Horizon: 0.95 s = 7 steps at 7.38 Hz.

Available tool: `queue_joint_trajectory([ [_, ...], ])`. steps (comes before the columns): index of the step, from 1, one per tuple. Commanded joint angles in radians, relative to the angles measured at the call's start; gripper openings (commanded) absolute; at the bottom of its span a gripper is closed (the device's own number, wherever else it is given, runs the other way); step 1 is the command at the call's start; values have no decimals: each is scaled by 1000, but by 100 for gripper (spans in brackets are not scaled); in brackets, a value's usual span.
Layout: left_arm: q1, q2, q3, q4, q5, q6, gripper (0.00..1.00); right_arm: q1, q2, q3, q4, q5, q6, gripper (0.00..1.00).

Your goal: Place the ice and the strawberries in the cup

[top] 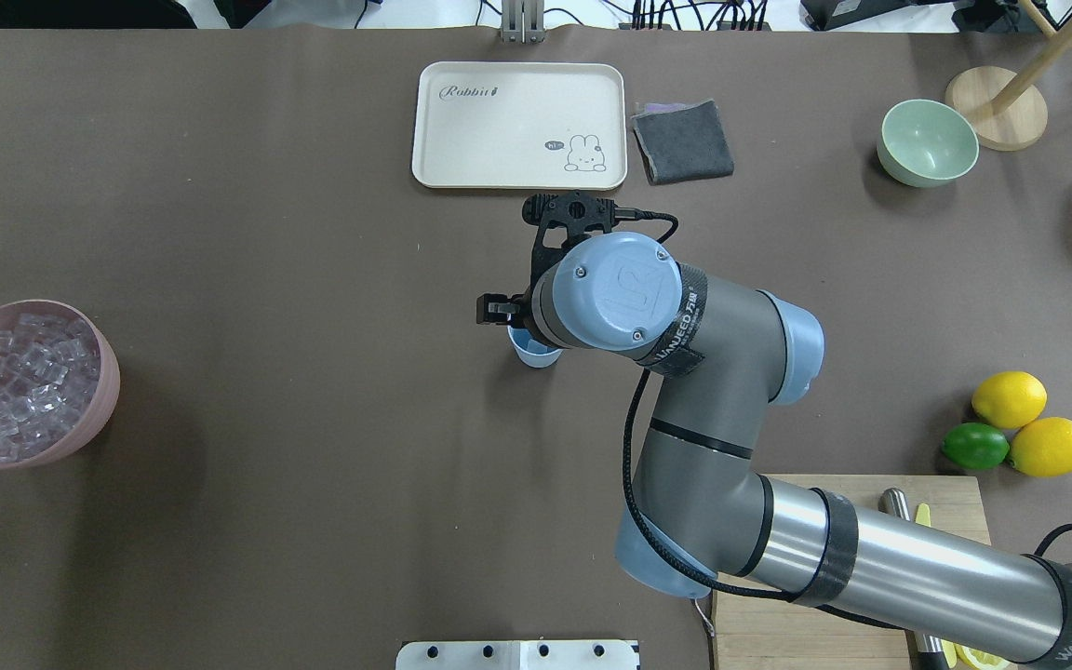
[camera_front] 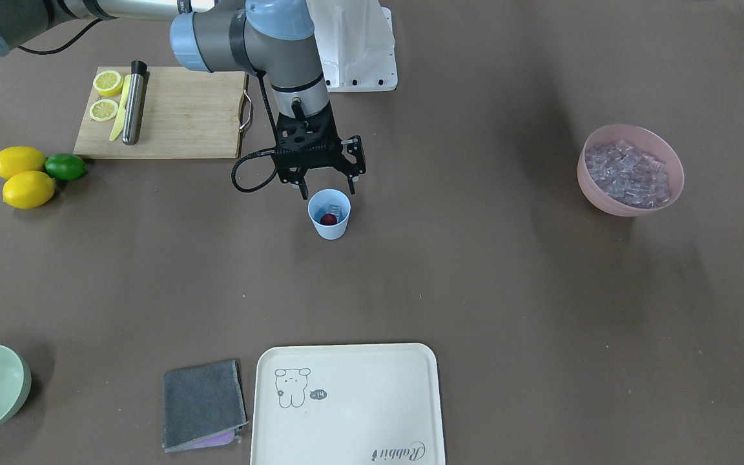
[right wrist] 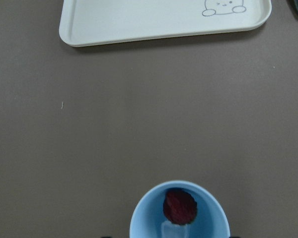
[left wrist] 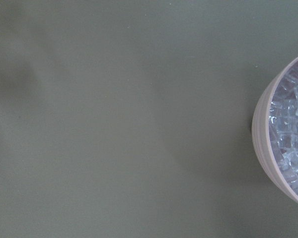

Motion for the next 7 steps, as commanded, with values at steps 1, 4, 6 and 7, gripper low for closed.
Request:
queue_joint_trajectory([
  [1, 0, 2, 3, 1, 1, 0, 100, 54, -19, 11, -7, 53, -47, 98],
  [4, 0, 12, 9, 1, 1, 2, 100, 292, -190, 92, -5, 359, -350, 98],
  [6, 0, 14, 14, 1, 1, 2, 100, 447, -331, 104, 5, 453, -617, 98],
  [7, 0, 18, 12, 0, 1, 3, 100, 530, -423, 116, 7, 481, -781, 98],
])
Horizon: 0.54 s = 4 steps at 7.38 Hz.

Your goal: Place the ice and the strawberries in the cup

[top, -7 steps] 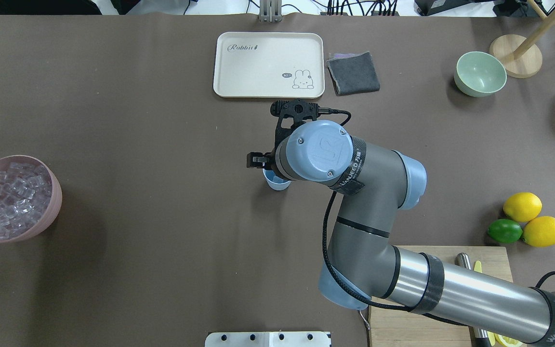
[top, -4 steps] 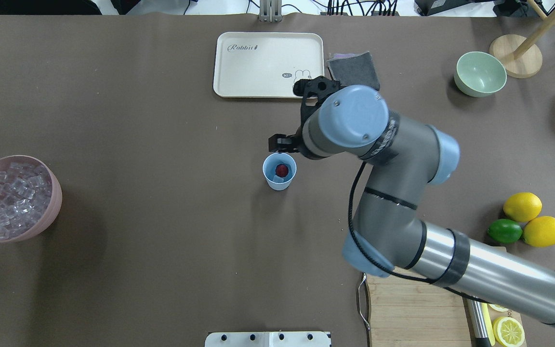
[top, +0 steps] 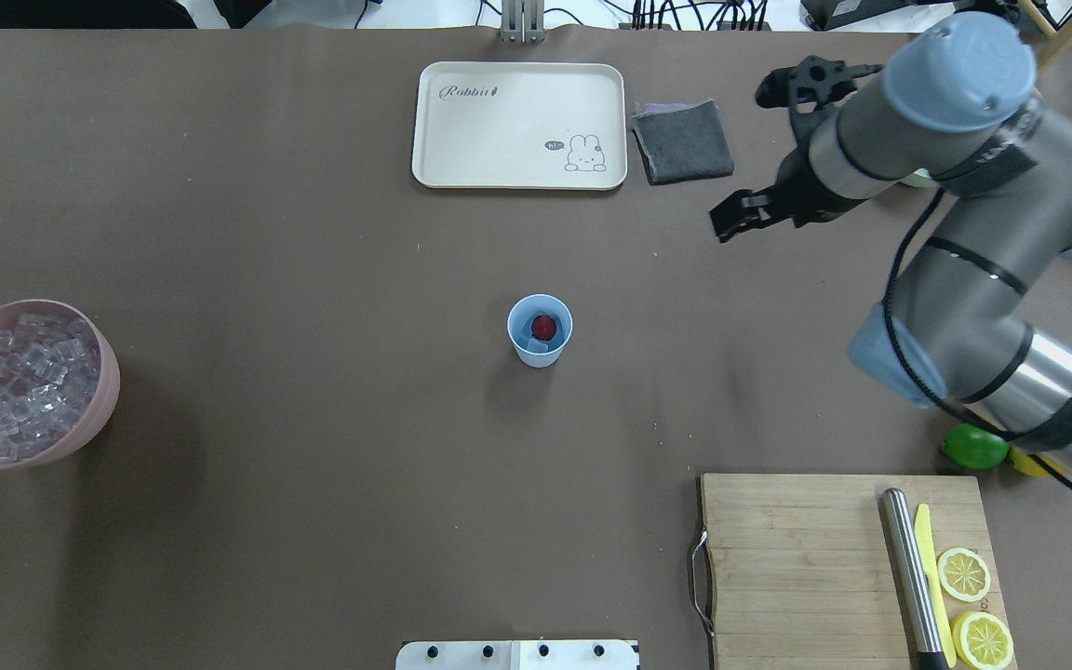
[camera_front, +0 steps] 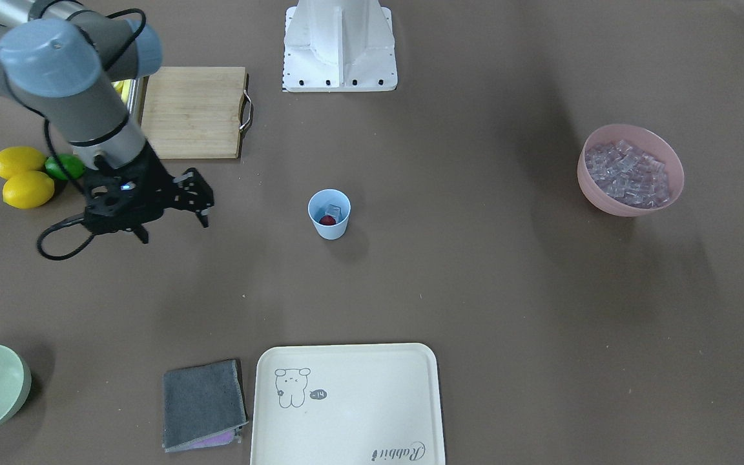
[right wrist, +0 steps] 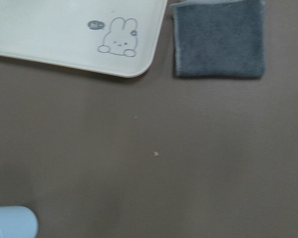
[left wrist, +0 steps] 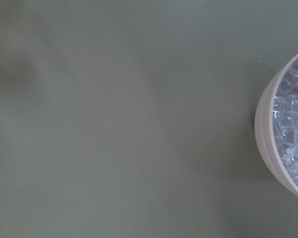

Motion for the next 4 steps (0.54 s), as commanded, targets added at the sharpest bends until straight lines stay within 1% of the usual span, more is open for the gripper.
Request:
queue_joint_trajectory([
  [1, -2, 6, 0, -1, 0, 1, 100, 180, -193, 33, 3, 68, -308, 98],
  [2, -2, 15, -2, -1, 0, 1, 100, 249, -302, 63, 3, 105, -356, 99],
  [3, -2, 16, -2, -1, 0, 1, 100, 306, -423, 101, 16, 122, -358, 99],
  [4, -2, 17, -2, -1, 0, 1, 100, 325, -529, 97, 117, 122, -356, 99],
])
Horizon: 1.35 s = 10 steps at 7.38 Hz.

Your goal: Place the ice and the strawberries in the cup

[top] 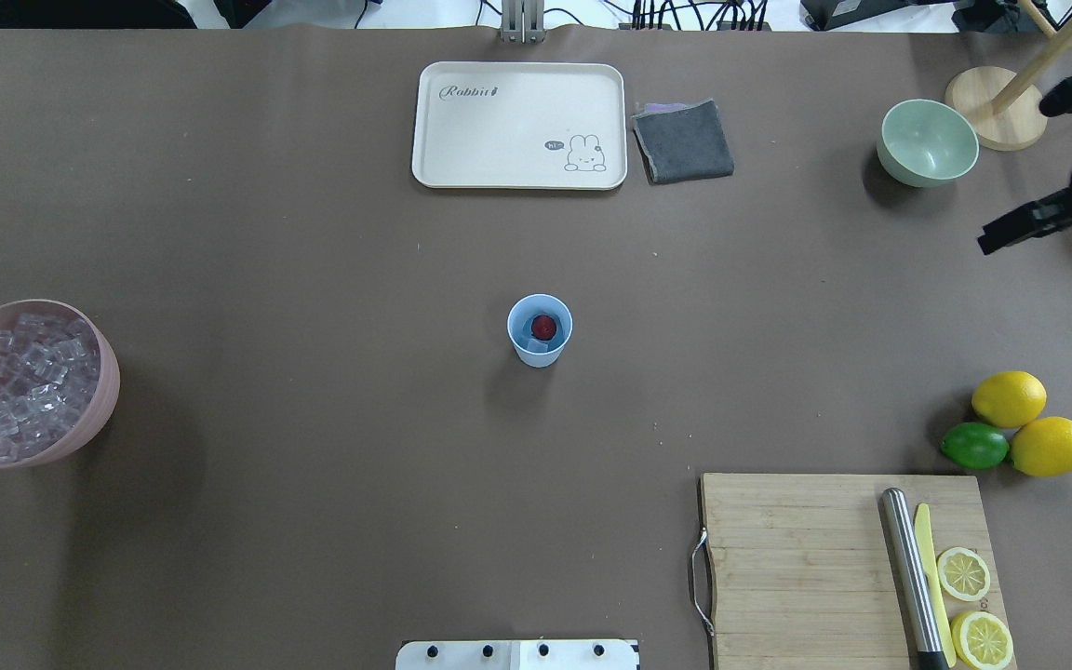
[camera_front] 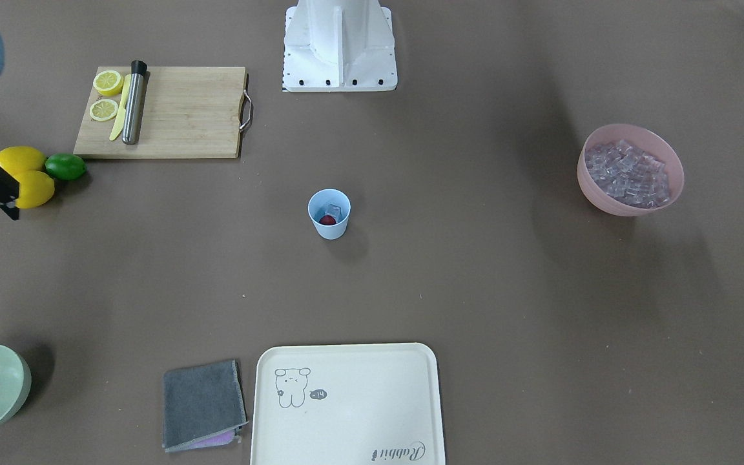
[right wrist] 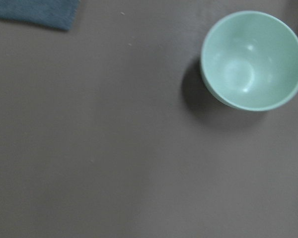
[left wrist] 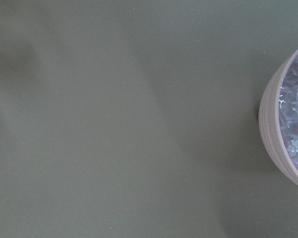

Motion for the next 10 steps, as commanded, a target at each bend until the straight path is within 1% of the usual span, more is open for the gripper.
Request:
queue_joint_trajectory([
  [1, -2, 3, 0, 0, 0, 2, 100, 66, -251, -9, 202, -16, -14, 99],
  [2, -2, 3, 0, 0, 0, 2, 100, 102, -284, -61, 296, -44, -8, 99],
  [3, -2, 3, 0, 0, 0, 2, 100, 174, -275, -89, 297, -18, -2, 99],
  [4, -2, 3, 1, 2, 0, 2, 100, 280, -268, -106, 242, 26, -3, 99],
  [5, -3, 13, 1, 2, 0, 2, 100, 373, -245, -95, 119, 60, -22, 100],
  [6, -3, 26, 3, 12, 0, -1, 100, 429, -213, -89, -22, 59, -151, 100],
  [7, -6, 20, 7, 102, 3, -2, 100, 464, -170, -90, -150, 57, -278, 100],
  [8, -24, 19, 0, 162, 27, 0, 100, 488, -165, -89, -209, 56, -305, 100],
  [9, -43, 23, 0, 175, 52, 0, 100, 497, -186, -87, -206, 56, -309, 100],
  [10, -72, 14, -18, 237, 52, -2, 100, 506, -191, -87, -205, 56, -328, 100],
])
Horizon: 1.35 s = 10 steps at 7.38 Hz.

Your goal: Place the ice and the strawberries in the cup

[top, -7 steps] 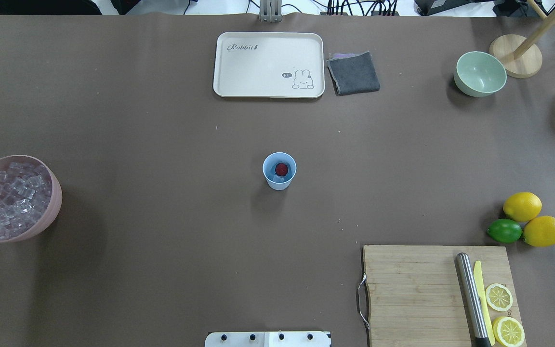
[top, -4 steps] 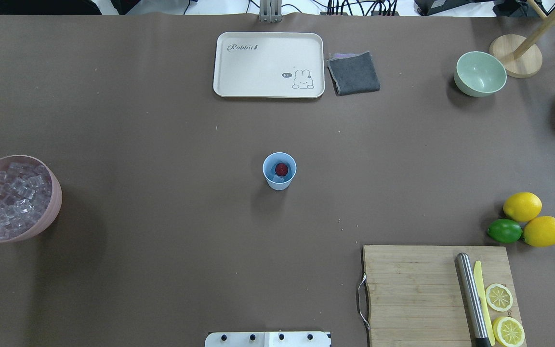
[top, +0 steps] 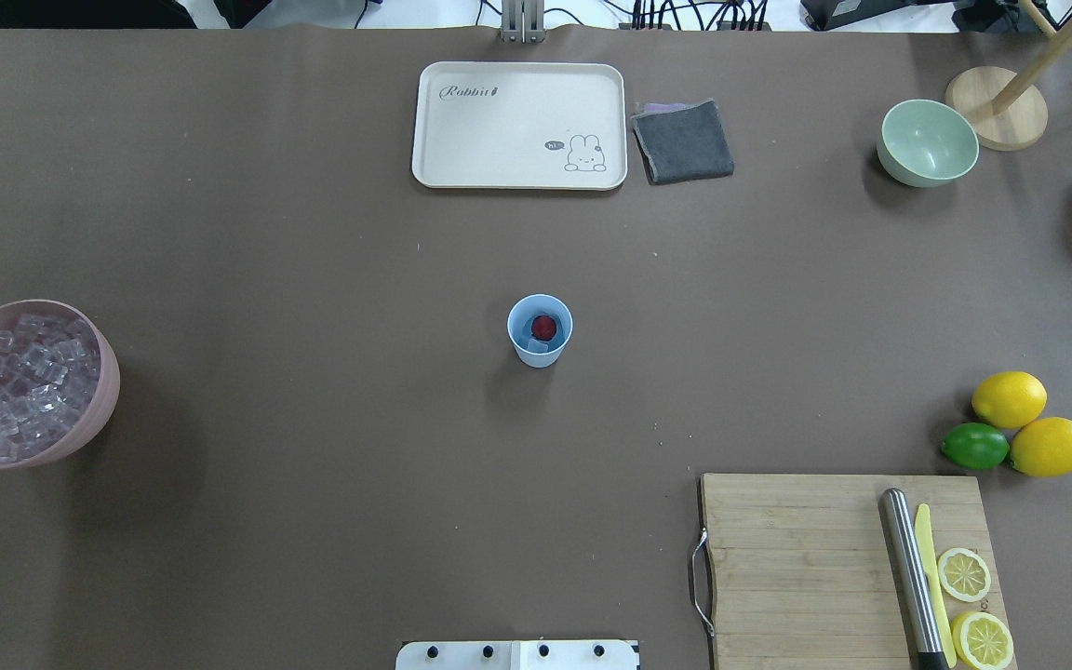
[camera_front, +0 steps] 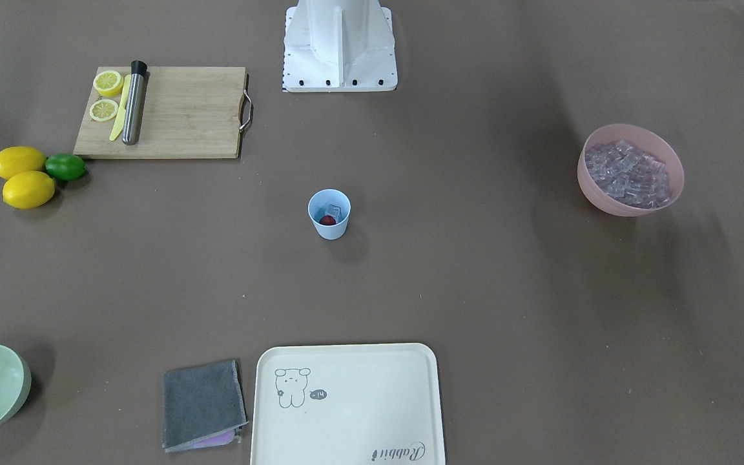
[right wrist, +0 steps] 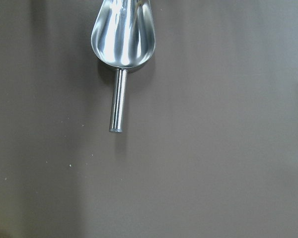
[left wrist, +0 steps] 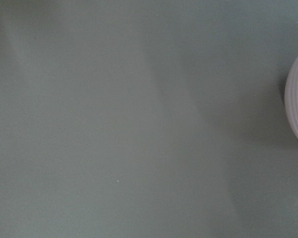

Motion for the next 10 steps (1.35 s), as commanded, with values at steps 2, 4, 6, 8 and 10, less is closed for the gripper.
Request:
queue_joint_trajectory([
  [2, -63, -47, -90, 241, 87, 0, 100, 16, -20, 1, -10, 1, -32, 100],
  [4, -75, -32, -96, 248, 89, 0, 100, 14, -19, -7, -8, -2, -24, 100],
  [6, -75, -30, -98, 246, 89, 0, 100, 11, -20, -13, -10, -2, -27, 100],
  [8, -75, -30, -104, 245, 88, 2, 100, 11, -22, -11, -8, -2, -29, 100],
  [10, -75, -30, -107, 243, 88, 2, 100, 10, -20, -5, -8, 0, -27, 100],
])
